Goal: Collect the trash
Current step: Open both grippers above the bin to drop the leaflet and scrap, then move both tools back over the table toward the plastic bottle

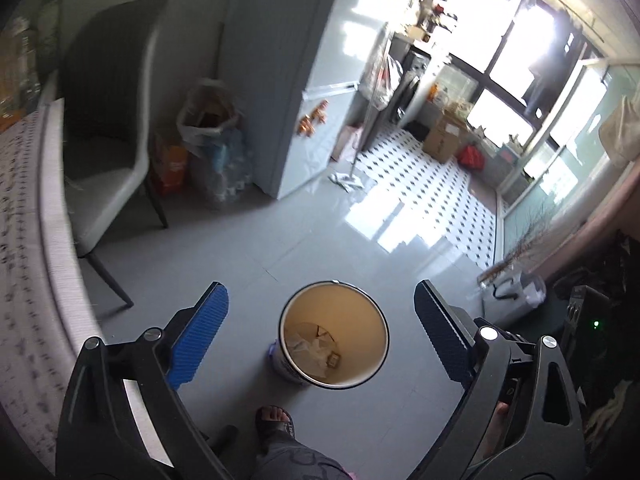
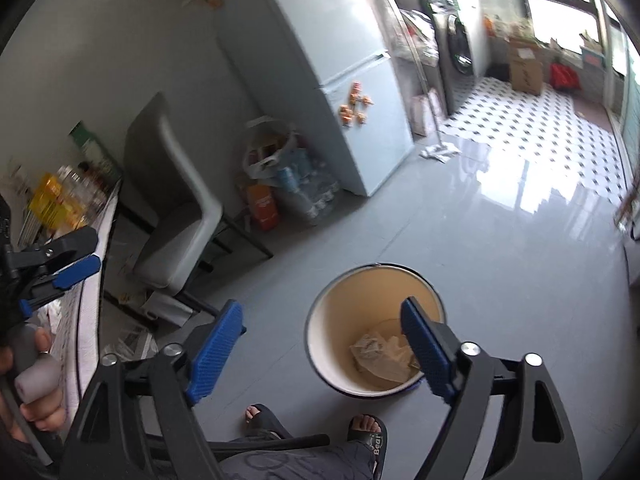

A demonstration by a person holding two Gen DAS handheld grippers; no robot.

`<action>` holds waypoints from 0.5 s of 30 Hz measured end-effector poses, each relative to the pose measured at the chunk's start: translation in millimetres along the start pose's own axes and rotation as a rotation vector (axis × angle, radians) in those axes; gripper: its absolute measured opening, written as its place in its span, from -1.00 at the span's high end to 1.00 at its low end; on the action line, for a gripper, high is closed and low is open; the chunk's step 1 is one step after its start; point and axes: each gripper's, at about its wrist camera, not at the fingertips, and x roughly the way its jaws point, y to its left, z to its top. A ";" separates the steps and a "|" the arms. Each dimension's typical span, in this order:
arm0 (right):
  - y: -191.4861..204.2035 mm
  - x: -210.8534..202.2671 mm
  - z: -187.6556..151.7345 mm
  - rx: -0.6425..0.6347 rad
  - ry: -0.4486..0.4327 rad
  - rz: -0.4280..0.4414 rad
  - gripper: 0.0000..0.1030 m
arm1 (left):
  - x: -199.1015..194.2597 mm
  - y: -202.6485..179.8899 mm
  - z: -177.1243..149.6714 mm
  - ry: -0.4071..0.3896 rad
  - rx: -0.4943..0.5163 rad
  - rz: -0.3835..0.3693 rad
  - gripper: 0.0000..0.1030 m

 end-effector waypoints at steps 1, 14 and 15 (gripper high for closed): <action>13.0 -2.8 1.0 -0.019 -0.006 0.009 -0.68 | -9.3 6.4 0.5 -0.011 -0.014 0.004 -0.82; 129.4 -36.1 0.9 -0.145 -0.052 0.075 -0.85 | -117.1 91.1 -23.0 -0.149 -0.123 0.065 -0.88; 136.2 -37.8 0.6 -0.152 -0.055 0.077 -0.85 | -123.9 96.8 -25.2 -0.157 -0.134 0.068 -0.88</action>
